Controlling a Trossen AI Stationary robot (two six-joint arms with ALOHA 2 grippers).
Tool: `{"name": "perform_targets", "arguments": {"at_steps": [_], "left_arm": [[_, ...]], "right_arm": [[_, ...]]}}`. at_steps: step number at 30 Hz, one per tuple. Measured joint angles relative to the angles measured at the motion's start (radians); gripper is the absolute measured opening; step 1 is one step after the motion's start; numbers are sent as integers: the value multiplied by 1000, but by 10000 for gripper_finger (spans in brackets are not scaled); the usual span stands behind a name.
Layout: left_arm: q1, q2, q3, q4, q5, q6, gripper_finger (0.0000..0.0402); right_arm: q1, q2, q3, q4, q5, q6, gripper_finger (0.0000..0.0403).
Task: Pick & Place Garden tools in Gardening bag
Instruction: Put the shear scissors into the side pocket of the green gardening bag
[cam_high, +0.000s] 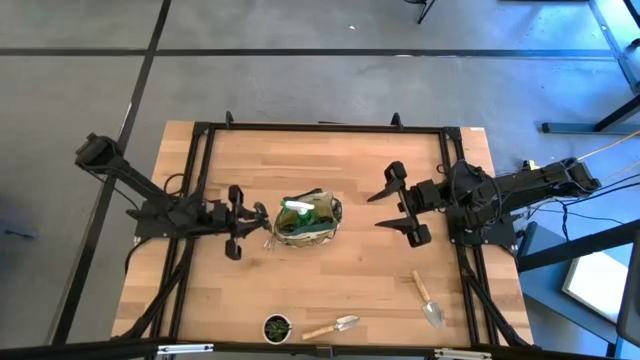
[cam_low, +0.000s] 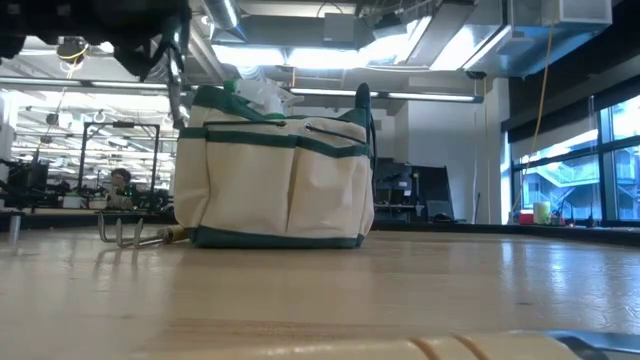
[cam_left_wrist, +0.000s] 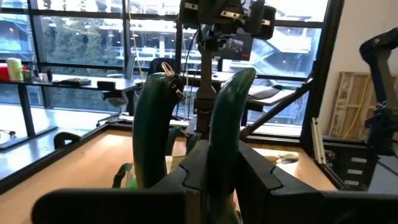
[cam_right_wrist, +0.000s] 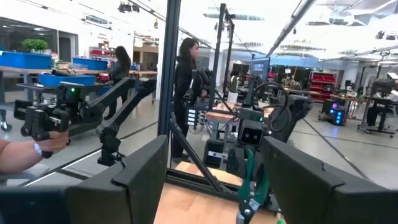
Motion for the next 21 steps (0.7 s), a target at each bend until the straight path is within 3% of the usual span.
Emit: {"name": "perform_targets", "arguments": {"at_steps": [12, 21], "left_arm": [[147, 147, 3, 82, 140, -73, 44], [200, 225, 3, 97, 163, -115, 44]], "right_arm": [[0, 0, 0, -6, 0, 17, 259], [0, 0, 0, -8, 0, 17, 259]]}}
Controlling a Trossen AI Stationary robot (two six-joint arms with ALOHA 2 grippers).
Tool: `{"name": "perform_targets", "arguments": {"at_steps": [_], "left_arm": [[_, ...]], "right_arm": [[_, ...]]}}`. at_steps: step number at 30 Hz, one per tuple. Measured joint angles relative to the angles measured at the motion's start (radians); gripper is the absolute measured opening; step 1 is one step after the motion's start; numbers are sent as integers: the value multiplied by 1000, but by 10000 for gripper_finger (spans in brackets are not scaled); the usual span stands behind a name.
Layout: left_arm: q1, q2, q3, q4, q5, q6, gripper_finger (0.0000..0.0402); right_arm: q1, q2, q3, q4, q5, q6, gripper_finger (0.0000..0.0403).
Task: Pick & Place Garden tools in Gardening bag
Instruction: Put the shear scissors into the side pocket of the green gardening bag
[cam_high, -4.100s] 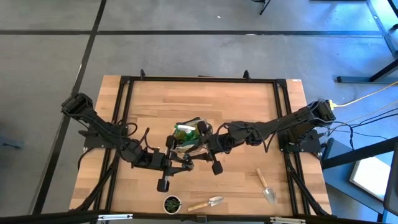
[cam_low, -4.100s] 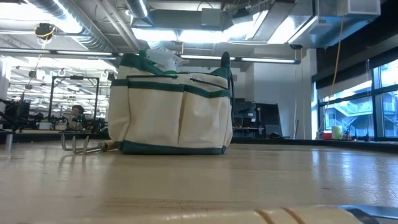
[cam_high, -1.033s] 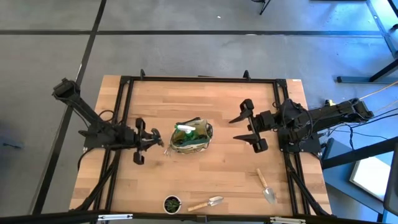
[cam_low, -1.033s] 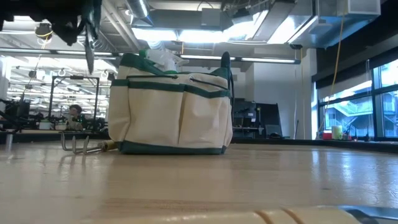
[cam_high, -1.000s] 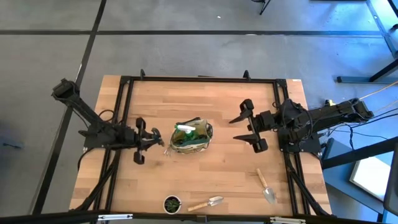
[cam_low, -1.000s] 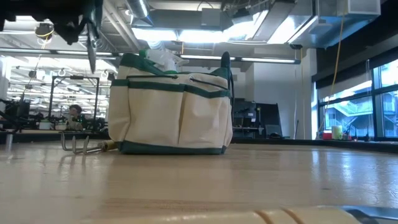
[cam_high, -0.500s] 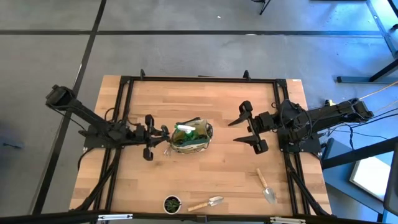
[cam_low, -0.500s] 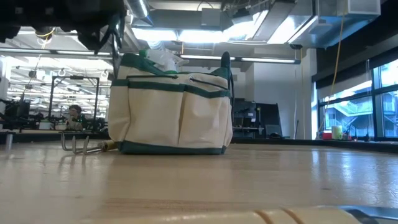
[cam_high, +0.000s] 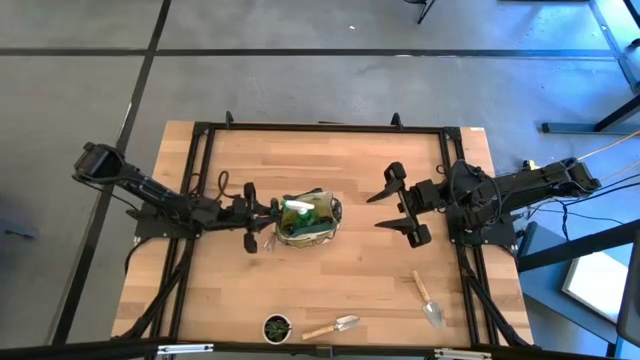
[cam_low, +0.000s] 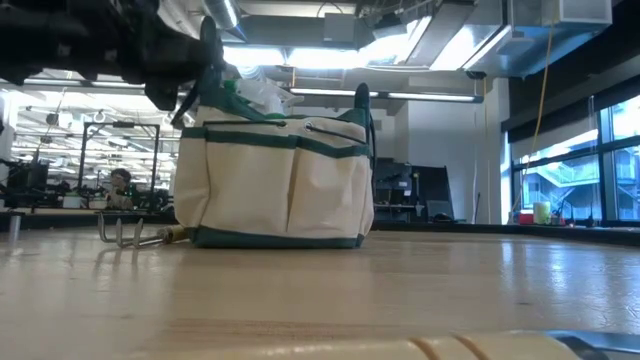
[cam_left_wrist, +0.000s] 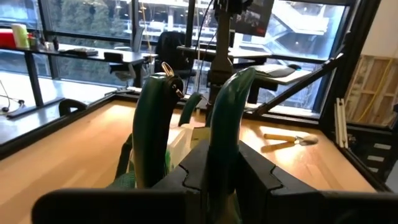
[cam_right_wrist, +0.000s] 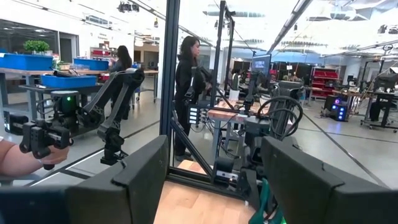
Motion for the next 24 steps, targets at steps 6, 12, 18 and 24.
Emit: {"name": "perform_targets", "arguments": {"at_steps": [6, 12, 18, 24], "left_arm": [[0, 16, 0, -1, 86, 8, 44], [0, 18, 0, -2, 158, 11, 44], [0, 18, 0, -18, 116, 7, 44], [0, 32, 0, -28, 25, -7, 44]], "right_arm": [[0, 0, 0, -2, 0, 0, 259], [0, 0, 0, -2, 0, 0, 259], [0, 0, 0, -2, 1, 0, 259], [0, 0, 0, -2, 2, 0, 259]]}}
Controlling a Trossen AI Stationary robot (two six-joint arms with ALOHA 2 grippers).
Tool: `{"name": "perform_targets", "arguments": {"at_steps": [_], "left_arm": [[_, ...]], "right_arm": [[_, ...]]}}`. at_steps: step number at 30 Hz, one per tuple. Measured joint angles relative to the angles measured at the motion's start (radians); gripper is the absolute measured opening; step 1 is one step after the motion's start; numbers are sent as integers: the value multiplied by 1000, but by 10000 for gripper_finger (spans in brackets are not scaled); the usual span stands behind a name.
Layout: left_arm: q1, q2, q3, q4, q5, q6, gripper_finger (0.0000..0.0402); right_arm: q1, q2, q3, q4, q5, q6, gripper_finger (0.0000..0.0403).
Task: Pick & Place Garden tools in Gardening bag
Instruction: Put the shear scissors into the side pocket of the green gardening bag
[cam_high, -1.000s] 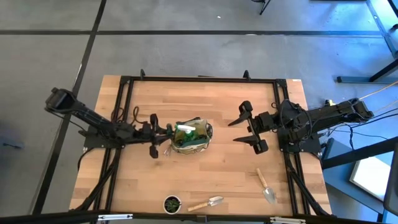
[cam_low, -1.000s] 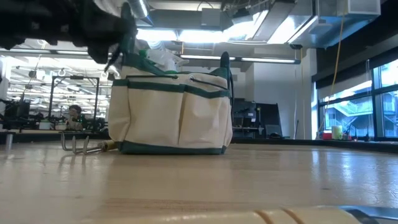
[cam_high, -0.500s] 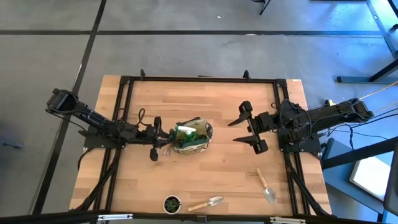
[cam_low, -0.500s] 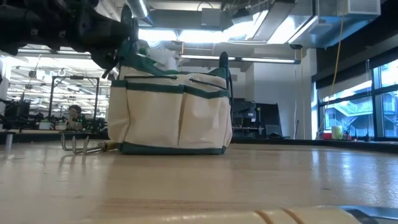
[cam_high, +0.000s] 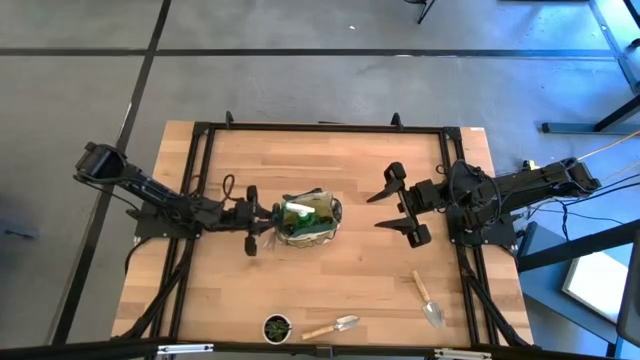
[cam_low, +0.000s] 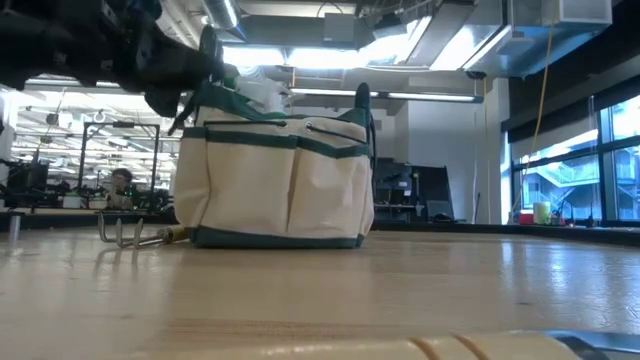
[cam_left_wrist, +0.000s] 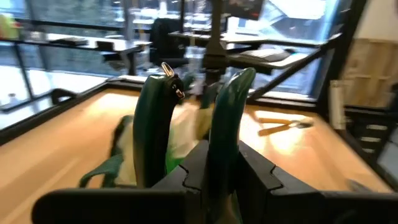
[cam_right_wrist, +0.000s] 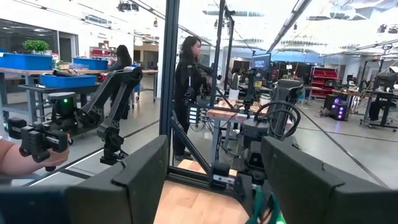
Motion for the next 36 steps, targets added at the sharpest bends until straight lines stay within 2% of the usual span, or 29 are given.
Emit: {"name": "perform_targets", "arguments": {"at_steps": [4, 11, 18, 29, 36], "left_arm": [[3, 36, 0, 34, -10, -1, 44], [67, 135, 0, 96, 127, -47, 44], [104, 217, 2, 152, 134, -78, 44], [100, 211, 1, 155, 158, -98, 44], [64, 211, 1, 146, 111, -98, 44]], "right_arm": [[0, 0, 0, 0, 2, 0, 259], [0, 0, 0, 1, 1, 0, 259], [0, 0, 0, 1, 1, 0, 259], [0, 0, 0, -4, 1, 0, 259], [0, 0, 0, -4, -2, 0, 259]]}}
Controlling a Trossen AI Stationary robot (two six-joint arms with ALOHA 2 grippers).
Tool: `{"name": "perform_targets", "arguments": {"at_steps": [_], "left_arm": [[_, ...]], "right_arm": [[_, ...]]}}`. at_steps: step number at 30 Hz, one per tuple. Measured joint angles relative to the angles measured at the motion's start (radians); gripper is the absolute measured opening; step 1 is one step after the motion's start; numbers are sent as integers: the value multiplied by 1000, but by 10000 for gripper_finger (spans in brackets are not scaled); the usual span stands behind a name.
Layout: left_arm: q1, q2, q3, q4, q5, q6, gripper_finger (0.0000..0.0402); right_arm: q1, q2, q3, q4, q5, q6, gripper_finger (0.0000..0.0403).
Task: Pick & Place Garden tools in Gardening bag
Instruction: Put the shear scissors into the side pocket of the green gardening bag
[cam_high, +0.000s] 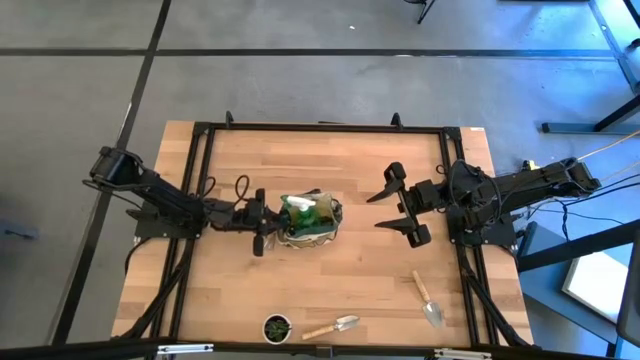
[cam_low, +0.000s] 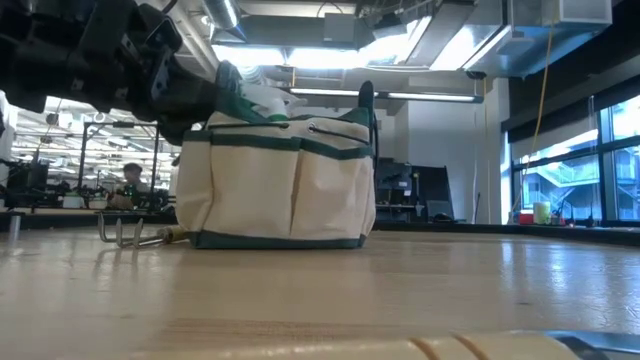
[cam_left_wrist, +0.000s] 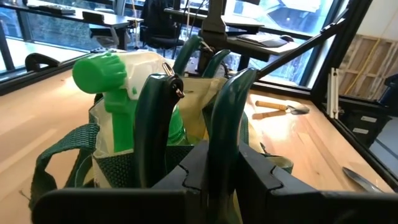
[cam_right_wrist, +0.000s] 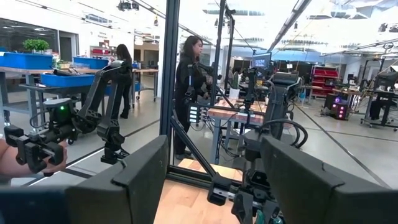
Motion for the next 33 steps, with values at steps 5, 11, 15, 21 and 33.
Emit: {"name": "perform_targets", "arguments": {"at_steps": [5, 11, 15, 21, 33], "left_arm": [[-29, 0, 0, -20, -57, -1, 44], [-50, 0, -1, -25, -79, -7, 44], [-55, 0, -1, -40, -87, -8, 44], [-54, -1, -1, -65, -89, -24, 44], [-54, -17, -1, -72, -89, -24, 54]], "right_arm": [[-8, 0, 0, 3, 0, 0, 259], [-15, 0, 0, 8, 0, 0, 259], [-15, 0, 0, 15, 0, 0, 259], [-15, 0, 0, 15, 0, 0, 259], [-15, 0, 0, 15, 4, 0, 259]]}}
